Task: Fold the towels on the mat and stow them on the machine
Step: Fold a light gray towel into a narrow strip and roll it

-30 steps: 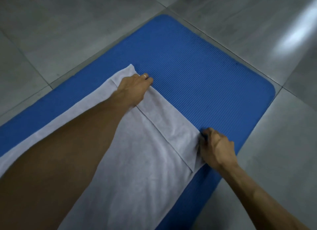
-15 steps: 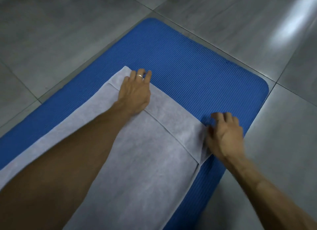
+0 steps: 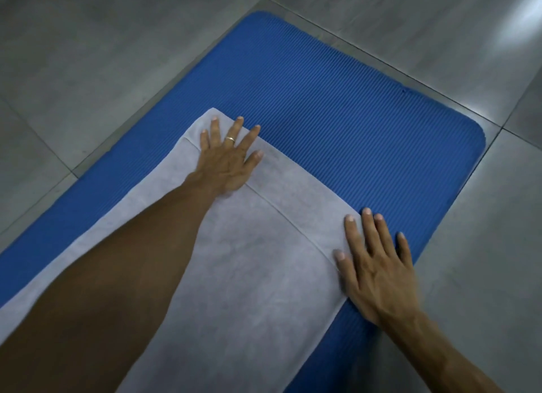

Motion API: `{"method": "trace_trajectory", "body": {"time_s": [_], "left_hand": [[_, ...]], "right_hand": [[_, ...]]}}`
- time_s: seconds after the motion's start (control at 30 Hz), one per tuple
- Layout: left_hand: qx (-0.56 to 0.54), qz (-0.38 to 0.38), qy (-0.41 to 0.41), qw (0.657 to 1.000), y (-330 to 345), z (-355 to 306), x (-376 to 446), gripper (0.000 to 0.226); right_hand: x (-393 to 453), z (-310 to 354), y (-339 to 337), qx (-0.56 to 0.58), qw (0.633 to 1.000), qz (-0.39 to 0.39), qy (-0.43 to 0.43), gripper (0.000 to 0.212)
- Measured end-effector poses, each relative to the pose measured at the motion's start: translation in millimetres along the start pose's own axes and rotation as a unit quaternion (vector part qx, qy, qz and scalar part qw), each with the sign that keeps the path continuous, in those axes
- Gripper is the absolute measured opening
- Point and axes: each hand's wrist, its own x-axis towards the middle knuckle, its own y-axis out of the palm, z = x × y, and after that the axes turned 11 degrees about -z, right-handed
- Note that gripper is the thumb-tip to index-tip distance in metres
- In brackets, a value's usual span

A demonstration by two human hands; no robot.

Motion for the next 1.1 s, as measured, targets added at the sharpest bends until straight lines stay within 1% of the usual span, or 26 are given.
{"method": "trace_trajectory", "body": {"time_s": [0.03,0.07,0.1,0.13,0.17,0.23,0.27,0.3,0.37,0.47,0.53,0.7,0.77,0.83,0.97,1.1], "left_hand": [[0.003,-0.015,-0.003,1.000,-3.7,-4.1,0.3,0.059],[0.017,-0.043,0.003,0.999,-8.5,-7.7,0.6,0.055],[0.042,-0.076,0.017,0.996,-14.9,-10.4,0.7,0.051],[0.066,-0.101,0.032,0.992,-21.0,-12.3,1.8,0.045],[0.074,-0.112,0.041,0.990,-26.0,-13.0,2.9,0.040],[0.032,-0.110,0.051,0.992,-33.9,-11.2,3.7,0.029],[0.004,-0.101,0.059,0.993,-38.0,-8.2,2.4,0.023],[-0.011,-0.096,0.066,0.993,-42.8,-3.7,-0.8,0.018],[-0.014,-0.112,0.079,0.990,-52.8,9.3,-11.4,0.014],[-0.024,-0.143,0.071,0.987,-63.7,32.5,-39.7,0.019],[-0.034,-0.147,0.059,0.987,-66.2,49.2,-66.3,0.024],[-0.104,-0.146,-0.018,0.984,-63.0,103.5,-152.7,0.030],[-0.126,-0.141,-0.046,0.981,-62.7,126.6,-192.9,0.031],[-0.137,-0.139,-0.066,0.978,-62.8,147.1,-234.2,0.031],[-0.162,-0.158,-0.114,0.967,-52.9,188.4,-310.8,0.031],[-0.180,-0.167,-0.155,0.957,-35.5,234.0,-389.4,0.035]], "right_hand": [[1.9,0.1,-8.0,0.008,1.000,-0.013,0.009,0.066],[9.1,2.7,-15.2,0.016,0.999,-0.044,0.015,0.063],[20.0,6.6,-20.4,0.017,0.996,-0.087,0.020,0.057],[33.1,11.9,-27.0,0.032,0.993,-0.110,0.036,0.048],[47.2,16.6,-33.5,0.068,0.991,-0.101,0.060,0.041],[69.5,23.9,-41.4,0.150,0.981,-0.035,0.114,0.029],[76.0,26.9,-44.4,0.163,0.979,-0.008,0.125,0.025],[79.2,29.3,-47.1,0.159,0.980,0.003,0.118,0.022],[77.7,34.4,-53.0,0.153,0.984,0.008,0.091,0.019],[65.9,48.3,-63.7,0.152,0.987,0.029,0.053,0.009],[53.0,65.3,-68.6,0.129,0.990,0.046,-0.011,0.006],[9.3,134.0,-85.2,0.105,0.975,0.130,-0.146,0.003],[-13.4,164.9,-87.0,0.090,0.966,0.146,-0.192,0.001],[-38.5,197.5,-87.5,0.064,0.957,0.161,-0.233,0.005],[-88.2,265.9,-82.4,0.039,0.943,0.177,-0.279,0.006],[-148.6,334.9,-59.6,0.101,0.938,0.178,-0.281,0.007]]}}
